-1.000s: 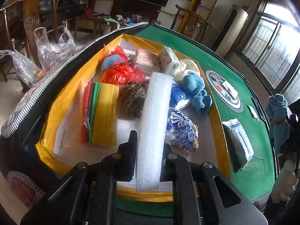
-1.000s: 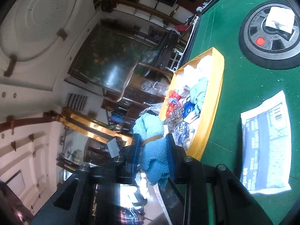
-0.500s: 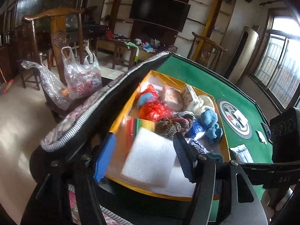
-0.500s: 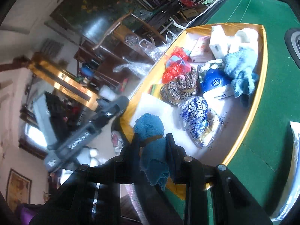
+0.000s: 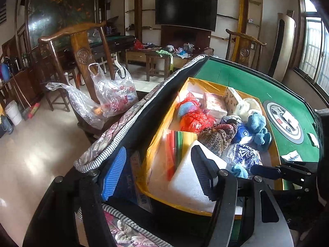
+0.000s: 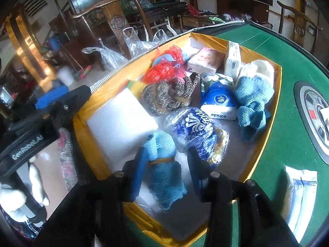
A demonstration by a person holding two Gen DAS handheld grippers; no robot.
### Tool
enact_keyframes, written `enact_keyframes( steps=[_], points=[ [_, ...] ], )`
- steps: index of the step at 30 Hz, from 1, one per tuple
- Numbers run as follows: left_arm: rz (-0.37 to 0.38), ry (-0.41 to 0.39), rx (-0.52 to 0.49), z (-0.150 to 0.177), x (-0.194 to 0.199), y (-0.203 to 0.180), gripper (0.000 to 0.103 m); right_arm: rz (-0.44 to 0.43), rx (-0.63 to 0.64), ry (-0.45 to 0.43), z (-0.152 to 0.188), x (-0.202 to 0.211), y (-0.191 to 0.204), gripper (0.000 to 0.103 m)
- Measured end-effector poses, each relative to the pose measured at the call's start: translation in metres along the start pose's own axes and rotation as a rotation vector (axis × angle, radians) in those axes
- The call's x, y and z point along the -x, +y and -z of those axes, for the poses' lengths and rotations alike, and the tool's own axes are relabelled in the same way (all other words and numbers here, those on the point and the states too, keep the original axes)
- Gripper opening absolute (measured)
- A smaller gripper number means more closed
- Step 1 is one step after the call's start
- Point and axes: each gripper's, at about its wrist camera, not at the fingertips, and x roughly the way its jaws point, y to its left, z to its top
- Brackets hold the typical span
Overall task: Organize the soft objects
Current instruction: 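Open the left tool over the box to drop the foam block while the right drops the blue cloth, then move the right tool to the blue Deeyeo wipes pack and grasp it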
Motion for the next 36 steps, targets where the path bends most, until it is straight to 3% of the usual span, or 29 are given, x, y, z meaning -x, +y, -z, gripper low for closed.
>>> enact_keyframes(
  steps=[7,11,19,24,26,30,36],
  points=[
    [-0.013,0.001,-0.033,0.002,0.008,-0.011,0.065,-0.039,-0.037,-0.099,0.005,0.037,-0.009,0.039],
    [-0.009,-0.004,-0.056,0.003,0.014,-0.02,0.068,-0.027,-0.089,-0.161,0.002,0.047,-0.014,0.046],
    [0.022,-0.003,-0.111,0.005,0.025,-0.046,0.07,0.06,-0.247,-0.264,0.033,0.098,-0.082,0.047],
    [0.128,-0.006,-0.101,0.005,0.035,-0.055,0.07,0.197,-0.374,-0.35,0.069,0.155,-0.142,0.047],
    [0.18,-0.018,-0.094,0.006,0.04,-0.058,0.07,0.258,-0.435,-0.382,0.086,0.178,-0.168,0.053],
    [0.267,-0.038,-0.099,0.007,0.048,-0.073,0.07,0.371,-0.56,-0.423,0.121,0.214,-0.217,0.055],
    [0.405,-0.023,-0.156,0.012,0.058,-0.112,0.071,0.434,-0.784,-0.452,0.154,0.235,-0.284,0.056]
  ],
)
